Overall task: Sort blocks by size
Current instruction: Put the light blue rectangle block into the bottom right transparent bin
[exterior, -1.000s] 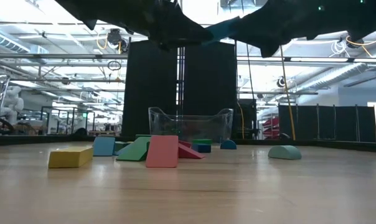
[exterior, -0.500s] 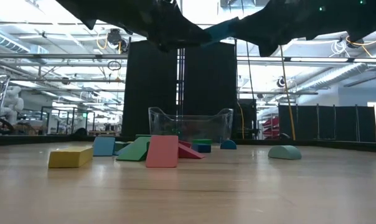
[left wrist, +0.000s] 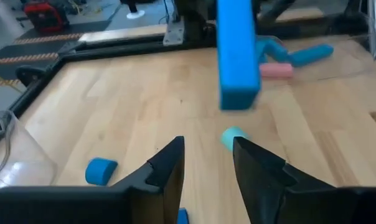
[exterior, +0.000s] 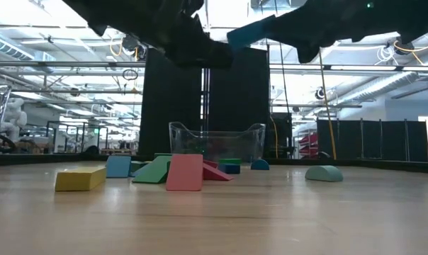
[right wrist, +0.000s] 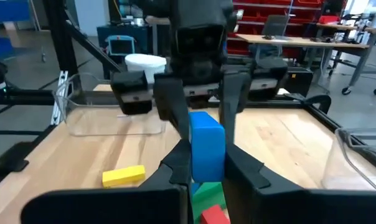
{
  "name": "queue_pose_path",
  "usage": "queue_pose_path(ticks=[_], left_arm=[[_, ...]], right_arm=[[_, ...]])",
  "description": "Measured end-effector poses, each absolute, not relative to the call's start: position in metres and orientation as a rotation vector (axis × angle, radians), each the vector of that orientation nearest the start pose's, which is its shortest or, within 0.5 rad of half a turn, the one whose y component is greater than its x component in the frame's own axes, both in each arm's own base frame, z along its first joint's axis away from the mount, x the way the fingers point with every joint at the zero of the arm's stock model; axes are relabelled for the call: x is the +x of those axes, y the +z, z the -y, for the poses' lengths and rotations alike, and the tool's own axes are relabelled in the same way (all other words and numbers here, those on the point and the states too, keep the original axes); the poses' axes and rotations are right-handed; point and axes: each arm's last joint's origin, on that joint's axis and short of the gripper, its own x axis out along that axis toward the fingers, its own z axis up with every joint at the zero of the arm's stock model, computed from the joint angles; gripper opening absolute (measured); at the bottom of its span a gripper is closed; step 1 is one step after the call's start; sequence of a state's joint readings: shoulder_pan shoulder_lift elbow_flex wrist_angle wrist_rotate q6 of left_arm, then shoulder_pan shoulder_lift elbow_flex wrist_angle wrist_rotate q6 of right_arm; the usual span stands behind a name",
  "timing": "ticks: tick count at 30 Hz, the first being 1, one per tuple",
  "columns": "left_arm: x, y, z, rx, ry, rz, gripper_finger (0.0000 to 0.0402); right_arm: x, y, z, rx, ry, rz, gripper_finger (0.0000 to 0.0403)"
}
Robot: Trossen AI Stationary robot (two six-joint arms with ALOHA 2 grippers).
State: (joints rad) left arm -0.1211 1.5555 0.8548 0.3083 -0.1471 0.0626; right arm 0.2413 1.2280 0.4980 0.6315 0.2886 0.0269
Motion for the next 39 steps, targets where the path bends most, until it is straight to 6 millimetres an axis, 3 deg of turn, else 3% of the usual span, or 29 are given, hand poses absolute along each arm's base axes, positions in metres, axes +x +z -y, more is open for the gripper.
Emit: queue_pose_path(ticks=[15, 23, 31, 39], left_arm=[[0.318, 0.226, 0.036, 0.120, 0.008, -0.446, 0.0141], [0.317, 0.222, 0.035, 0.124, 0.012, -0.478, 0.0141], [0.317, 0.222, 0.035, 0.125, 0.015, -0.478, 0.0141], [0.317, 0.222, 0.035, 0.125, 0.015, -0.478, 0.0141]], right_arm=[[0.179, 0.252, -0.039, 0.217, -0.097, -0.284, 0.0042], [0.146, 0.295, -0.040, 0.337, -0.132, -0.549, 0.0043], [0.135, 0.325, -0.052, 0.446, -0.028, -0.662, 0.0043], [0.130, 0.313, -0.068, 0.584, 0.012, -0.896, 0.0043]])
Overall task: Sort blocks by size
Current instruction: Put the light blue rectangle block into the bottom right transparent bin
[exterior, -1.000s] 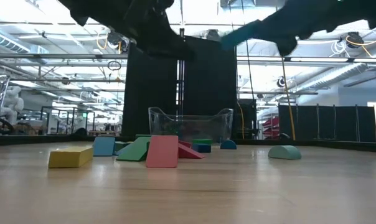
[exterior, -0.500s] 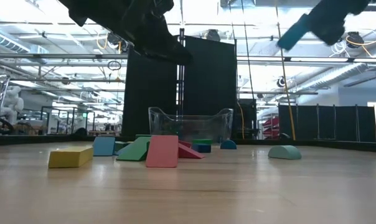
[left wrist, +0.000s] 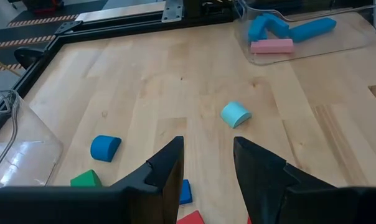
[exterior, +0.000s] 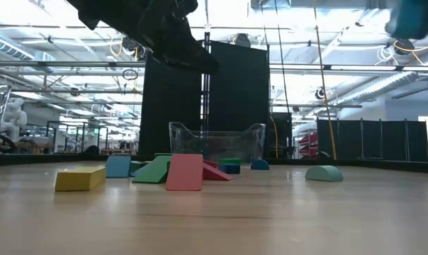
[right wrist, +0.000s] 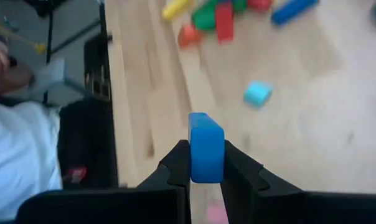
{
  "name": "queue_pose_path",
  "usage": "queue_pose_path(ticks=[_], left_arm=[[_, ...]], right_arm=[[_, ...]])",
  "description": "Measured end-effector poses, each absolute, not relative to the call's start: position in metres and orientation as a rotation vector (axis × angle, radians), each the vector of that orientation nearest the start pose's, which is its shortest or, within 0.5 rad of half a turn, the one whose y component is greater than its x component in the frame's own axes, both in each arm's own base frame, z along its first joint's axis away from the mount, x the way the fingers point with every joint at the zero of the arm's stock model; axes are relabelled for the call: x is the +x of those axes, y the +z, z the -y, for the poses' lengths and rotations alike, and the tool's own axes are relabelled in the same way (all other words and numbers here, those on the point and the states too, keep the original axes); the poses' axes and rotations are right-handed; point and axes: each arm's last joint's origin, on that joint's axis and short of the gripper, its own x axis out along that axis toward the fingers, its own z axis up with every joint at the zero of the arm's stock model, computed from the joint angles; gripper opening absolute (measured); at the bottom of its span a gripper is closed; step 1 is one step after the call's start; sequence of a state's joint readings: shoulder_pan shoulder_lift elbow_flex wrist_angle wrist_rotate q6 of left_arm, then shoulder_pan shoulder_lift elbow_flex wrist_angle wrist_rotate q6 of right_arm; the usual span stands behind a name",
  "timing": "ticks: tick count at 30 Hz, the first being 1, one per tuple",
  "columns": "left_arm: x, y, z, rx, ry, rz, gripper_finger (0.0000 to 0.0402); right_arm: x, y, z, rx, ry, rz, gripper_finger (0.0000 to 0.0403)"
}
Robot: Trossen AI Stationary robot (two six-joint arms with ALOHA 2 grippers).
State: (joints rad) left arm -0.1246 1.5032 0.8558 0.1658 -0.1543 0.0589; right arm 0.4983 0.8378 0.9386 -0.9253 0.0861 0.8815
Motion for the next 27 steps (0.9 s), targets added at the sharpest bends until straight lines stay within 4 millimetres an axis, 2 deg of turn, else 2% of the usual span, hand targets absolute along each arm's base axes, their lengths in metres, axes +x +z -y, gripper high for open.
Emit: queue_pose_path(ticks=[10, 20, 27], left_arm=[[0.317, 0.222, 0.035, 0.125, 0.015, -0.478, 0.0141], [0.317, 0.222, 0.035, 0.125, 0.015, -0.478, 0.0141], [0.317, 0.221, 0.035, 0.127, 0.015, -0.492, 0.0141]], right_arm=[[0.129, 0.300, -0.101, 0.732, 0.089, -1.156, 0.0043], [0.124, 0.278, -0.139, 0.690, 0.021, -1.346, 0.0045], [0.126, 0.263, -0.157, 0.682, -0.063, -1.430, 0.0085]])
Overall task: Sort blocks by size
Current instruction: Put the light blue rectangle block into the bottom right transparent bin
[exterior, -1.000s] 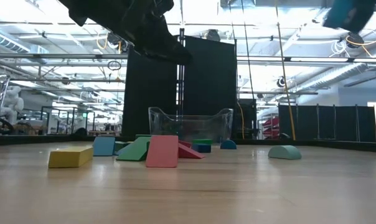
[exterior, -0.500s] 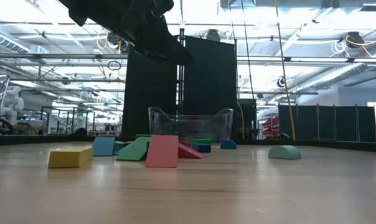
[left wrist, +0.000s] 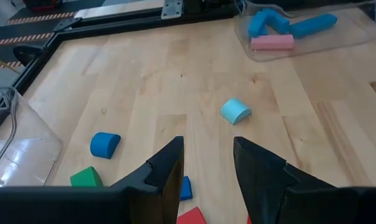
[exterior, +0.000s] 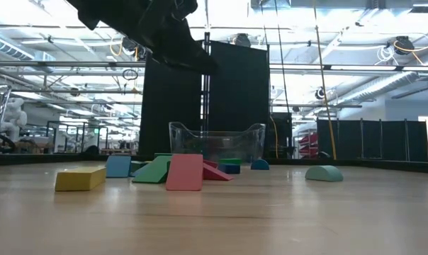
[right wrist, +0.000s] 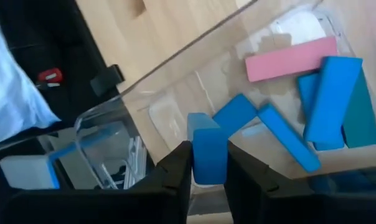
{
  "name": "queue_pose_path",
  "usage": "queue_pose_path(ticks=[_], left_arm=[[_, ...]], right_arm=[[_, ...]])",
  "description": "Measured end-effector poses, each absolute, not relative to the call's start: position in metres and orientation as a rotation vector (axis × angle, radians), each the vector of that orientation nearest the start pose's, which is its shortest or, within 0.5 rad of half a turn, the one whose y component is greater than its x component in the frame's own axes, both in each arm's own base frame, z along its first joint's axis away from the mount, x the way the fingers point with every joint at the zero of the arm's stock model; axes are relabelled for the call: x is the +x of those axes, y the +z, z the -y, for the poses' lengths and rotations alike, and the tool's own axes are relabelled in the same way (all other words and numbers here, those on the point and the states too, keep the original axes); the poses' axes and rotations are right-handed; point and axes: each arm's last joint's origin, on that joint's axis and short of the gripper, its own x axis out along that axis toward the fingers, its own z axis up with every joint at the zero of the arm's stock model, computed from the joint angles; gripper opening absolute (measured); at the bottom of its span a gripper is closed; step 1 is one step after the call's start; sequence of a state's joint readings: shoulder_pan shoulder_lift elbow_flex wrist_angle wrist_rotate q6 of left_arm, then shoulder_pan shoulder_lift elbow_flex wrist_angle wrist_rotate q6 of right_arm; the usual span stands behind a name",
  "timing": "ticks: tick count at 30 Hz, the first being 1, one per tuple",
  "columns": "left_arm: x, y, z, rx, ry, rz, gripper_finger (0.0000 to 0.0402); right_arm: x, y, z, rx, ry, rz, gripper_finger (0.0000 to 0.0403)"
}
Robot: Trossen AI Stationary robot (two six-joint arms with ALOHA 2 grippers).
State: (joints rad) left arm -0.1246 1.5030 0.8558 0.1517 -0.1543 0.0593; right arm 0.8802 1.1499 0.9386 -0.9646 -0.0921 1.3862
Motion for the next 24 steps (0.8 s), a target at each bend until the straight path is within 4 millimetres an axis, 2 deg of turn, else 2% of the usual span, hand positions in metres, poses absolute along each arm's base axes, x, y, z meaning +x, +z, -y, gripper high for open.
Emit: queue_pose_path(ticks=[5, 10, 24], left_arm=[[0.3165, 0.2210, 0.0349, 0.129, 0.021, -0.494, 0.0141], [0.3165, 0.2210, 0.0349, 0.130, 0.023, -0.494, 0.0141], [0.3165, 0.2210, 0.0348, 0.130, 0.026, -0.495, 0.0141]], right_arm=[[0.1284, 0.2559, -0.1596, 0.657, -0.103, -1.466, 0.0121], [0.1285, 0.2525, -0.1598, 0.623, -0.119, -1.484, 0.0140], [0.1338, 0.2515, -0.1514, 0.565, -0.150, -1.444, 0.0144]])
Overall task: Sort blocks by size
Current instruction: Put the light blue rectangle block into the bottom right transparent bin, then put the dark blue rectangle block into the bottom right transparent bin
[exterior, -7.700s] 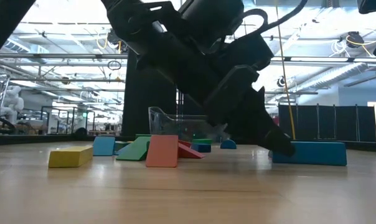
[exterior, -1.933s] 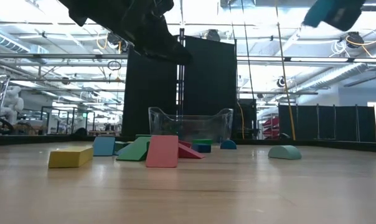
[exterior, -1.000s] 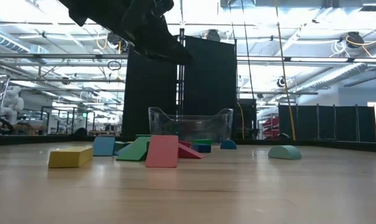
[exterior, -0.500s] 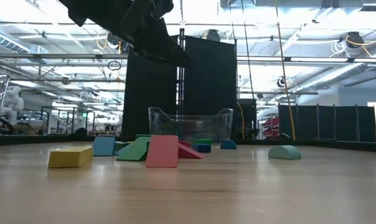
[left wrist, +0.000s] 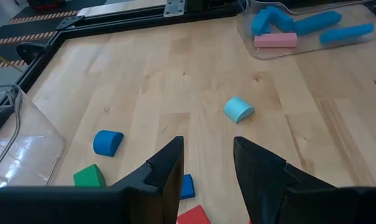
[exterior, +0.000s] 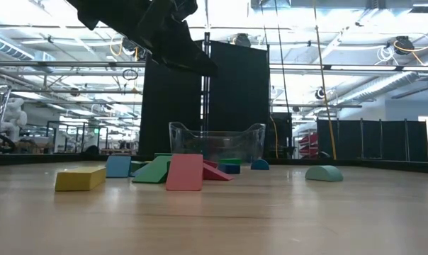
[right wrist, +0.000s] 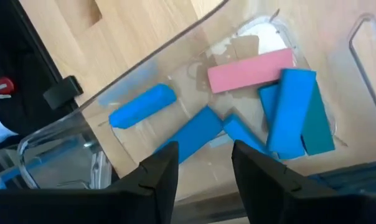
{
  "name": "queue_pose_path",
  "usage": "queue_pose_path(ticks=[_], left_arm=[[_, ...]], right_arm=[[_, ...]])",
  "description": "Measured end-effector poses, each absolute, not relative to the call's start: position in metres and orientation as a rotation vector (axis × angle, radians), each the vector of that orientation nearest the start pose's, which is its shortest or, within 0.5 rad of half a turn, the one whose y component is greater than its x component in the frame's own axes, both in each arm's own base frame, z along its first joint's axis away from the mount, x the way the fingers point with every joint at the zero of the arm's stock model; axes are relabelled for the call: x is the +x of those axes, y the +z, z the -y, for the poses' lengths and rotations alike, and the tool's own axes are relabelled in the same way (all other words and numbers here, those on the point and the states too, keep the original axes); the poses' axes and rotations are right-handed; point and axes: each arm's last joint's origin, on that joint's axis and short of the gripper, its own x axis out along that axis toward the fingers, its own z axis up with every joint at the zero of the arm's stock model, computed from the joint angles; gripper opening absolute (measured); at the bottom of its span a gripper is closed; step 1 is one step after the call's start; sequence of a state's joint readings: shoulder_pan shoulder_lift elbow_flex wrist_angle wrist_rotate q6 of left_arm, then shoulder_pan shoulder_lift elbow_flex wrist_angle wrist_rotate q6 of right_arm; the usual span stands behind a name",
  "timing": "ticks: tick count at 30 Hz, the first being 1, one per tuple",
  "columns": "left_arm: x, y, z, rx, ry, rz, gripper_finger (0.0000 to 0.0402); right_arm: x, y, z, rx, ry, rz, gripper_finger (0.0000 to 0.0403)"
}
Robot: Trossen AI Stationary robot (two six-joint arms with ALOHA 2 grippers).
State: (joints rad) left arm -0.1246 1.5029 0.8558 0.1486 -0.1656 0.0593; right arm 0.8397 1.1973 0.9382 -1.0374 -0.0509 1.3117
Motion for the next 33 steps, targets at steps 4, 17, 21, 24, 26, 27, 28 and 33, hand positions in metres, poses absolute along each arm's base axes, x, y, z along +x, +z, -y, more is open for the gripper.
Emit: queue_pose_path(ticks=[4, 17, 21, 24, 26, 27, 28, 33], left_arm=[[0.316, 0.221, 0.035, 0.131, 0.026, -0.495, 0.0141], [0.316, 0.222, 0.032, 0.165, 0.132, -0.492, 0.0141], [0.316, 0.221, 0.031, 0.167, 0.139, -0.495, 0.0141], [0.316, 0.221, 0.031, 0.168, 0.142, -0.496, 0.0141], [0.316, 0.221, 0.031, 0.168, 0.141, -0.496, 0.0141], [0.316, 0.221, 0.031, 0.169, 0.141, -0.499, 0.0141], [0.316, 0.221, 0.031, 0.169, 0.141, -0.503, 0.0141], [0.314, 0.218, 0.031, 0.176, 0.140, -0.536, 0.0141]], right_arm=[[0.140, 0.251, -0.145, 0.508, -0.144, -1.396, 0.0144], [0.156, 0.253, -0.129, 0.370, -0.131, -1.308, 0.0144], [0.166, 0.270, -0.125, 0.375, -0.164, -1.206, 0.0144], [0.173, 0.290, -0.122, 0.326, -0.201, -1.059, 0.0144], [0.177, 0.305, -0.121, 0.273, -0.229, -0.953, 0.0144], [0.178, 0.311, -0.121, 0.247, -0.243, -0.908, 0.0144], [0.179, 0.316, -0.120, 0.220, -0.257, -0.868, 0.0144], [0.183, 0.332, -0.116, 0.106, -0.307, -0.735, 0.0144]])
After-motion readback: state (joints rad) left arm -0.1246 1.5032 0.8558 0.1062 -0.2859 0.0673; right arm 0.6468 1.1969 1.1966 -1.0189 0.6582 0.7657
